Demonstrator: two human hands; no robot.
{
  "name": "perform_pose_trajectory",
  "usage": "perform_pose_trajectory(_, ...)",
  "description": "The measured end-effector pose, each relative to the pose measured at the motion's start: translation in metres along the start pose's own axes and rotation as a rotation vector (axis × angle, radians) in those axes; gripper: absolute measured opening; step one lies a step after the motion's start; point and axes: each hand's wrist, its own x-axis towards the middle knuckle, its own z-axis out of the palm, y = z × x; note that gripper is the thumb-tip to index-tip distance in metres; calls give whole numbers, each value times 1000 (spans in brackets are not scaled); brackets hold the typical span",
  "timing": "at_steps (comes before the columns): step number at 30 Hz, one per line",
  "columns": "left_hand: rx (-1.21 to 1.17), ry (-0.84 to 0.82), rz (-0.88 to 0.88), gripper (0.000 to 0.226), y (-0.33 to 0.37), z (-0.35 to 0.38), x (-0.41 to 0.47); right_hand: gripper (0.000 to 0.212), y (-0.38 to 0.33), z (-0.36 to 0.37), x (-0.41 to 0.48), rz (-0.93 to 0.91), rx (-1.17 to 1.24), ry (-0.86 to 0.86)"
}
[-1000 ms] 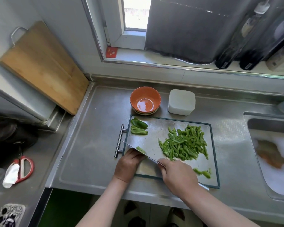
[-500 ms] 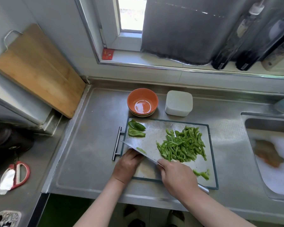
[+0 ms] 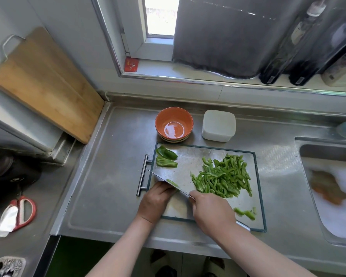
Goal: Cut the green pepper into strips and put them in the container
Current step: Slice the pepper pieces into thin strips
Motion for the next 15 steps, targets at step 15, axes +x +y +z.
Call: perform_pose_trajectory(15,53,-16,-43,13,3,1,1,25,-9,2,48,55,151,-152)
